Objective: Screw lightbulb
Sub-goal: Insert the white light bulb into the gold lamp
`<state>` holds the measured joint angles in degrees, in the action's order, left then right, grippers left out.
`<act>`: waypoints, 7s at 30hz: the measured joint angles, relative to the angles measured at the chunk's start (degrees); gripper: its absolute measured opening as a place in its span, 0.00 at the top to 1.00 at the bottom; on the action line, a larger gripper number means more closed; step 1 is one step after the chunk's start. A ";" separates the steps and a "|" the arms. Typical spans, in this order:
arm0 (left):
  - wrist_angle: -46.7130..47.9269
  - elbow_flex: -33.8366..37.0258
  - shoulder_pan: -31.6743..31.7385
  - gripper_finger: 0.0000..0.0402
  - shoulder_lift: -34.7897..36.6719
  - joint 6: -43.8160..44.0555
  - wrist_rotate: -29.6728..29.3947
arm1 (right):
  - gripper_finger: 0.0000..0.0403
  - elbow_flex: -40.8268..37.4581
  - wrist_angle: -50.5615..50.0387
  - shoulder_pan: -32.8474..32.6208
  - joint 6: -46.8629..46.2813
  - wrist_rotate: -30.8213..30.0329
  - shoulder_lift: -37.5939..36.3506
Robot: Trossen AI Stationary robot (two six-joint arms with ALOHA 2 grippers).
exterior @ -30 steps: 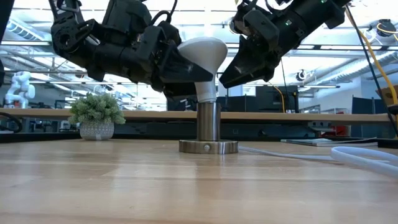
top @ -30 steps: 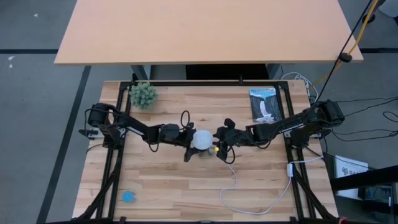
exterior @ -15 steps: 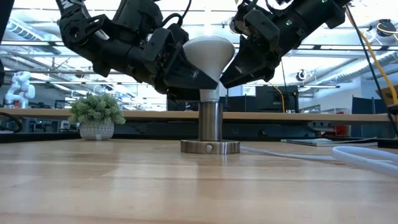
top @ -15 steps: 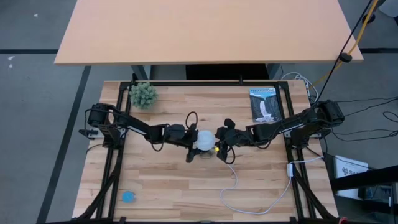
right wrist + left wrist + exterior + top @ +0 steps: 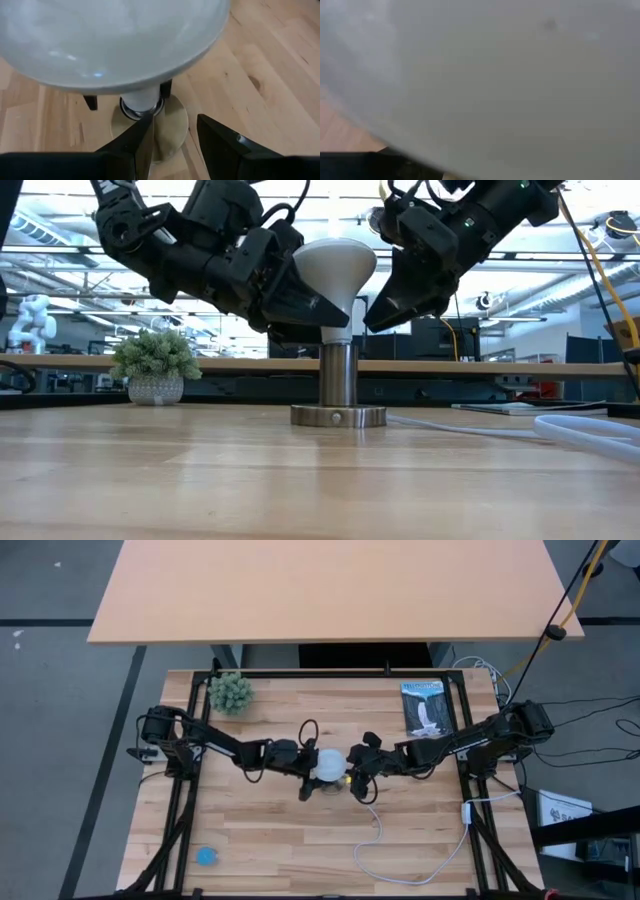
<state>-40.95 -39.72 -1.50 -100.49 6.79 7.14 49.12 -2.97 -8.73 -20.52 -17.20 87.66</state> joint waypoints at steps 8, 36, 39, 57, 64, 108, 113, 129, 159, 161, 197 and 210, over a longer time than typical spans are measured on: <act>2.70 0.00 0.16 0.32 0.00 0.00 -0.06 | 0.68 0.00 -0.27 -0.16 0.22 -4.18 0.00; 0.14 0.00 0.14 0.32 0.02 0.20 -0.09 | 1.00 -14.54 14.14 -0.33 7.64 7.17 -22.90; 0.02 0.00 -0.04 0.32 0.02 0.18 -0.07 | 1.00 -26.14 32.85 -0.44 4.70 6.67 -22.52; -0.26 0.00 -0.02 0.32 0.02 0.22 -0.02 | 1.00 -18.21 35.01 0.42 2.27 2.26 -4.88; -0.22 0.00 -0.02 0.32 0.00 0.26 0.94 | 1.00 -12.67 33.59 0.58 4.57 1.67 0.50; -7.63 0.39 0.16 0.32 0.04 -1.32 2.46 | 1.00 -10.29 32.55 1.21 5.18 8.56 0.96; -6.43 0.39 -0.88 0.32 0.04 -2.93 2.35 | 1.00 -5.97 22.36 1.16 8.03 9.79 0.96; -3.72 0.35 -1.26 0.32 0.04 -2.67 2.34 | 1.00 7.50 -1.11 1.14 10.12 10.05 0.96; 12.86 0.40 -2.58 0.32 8.47 4.45 1.11 | 1.00 7.37 5.26 -0.28 3.56 10.11 5.11; 14.08 0.42 -3.06 0.32 8.44 5.16 1.14 | 1.00 7.37 5.62 -0.33 3.14 10.20 6.13; 8.11 1.49 -4.56 0.32 7.78 11.11 -0.35 | 1.00 7.34 8.89 -0.11 2.12 10.07 6.64; 4.94 1.49 -2.98 0.36 7.87 15.88 4.29 | 1.00 7.34 1.80 0.15 -0.65 12.84 0.16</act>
<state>-36.01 -38.24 -4.48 -92.62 22.67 11.43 56.47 -1.17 -8.58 -21.16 -4.36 87.82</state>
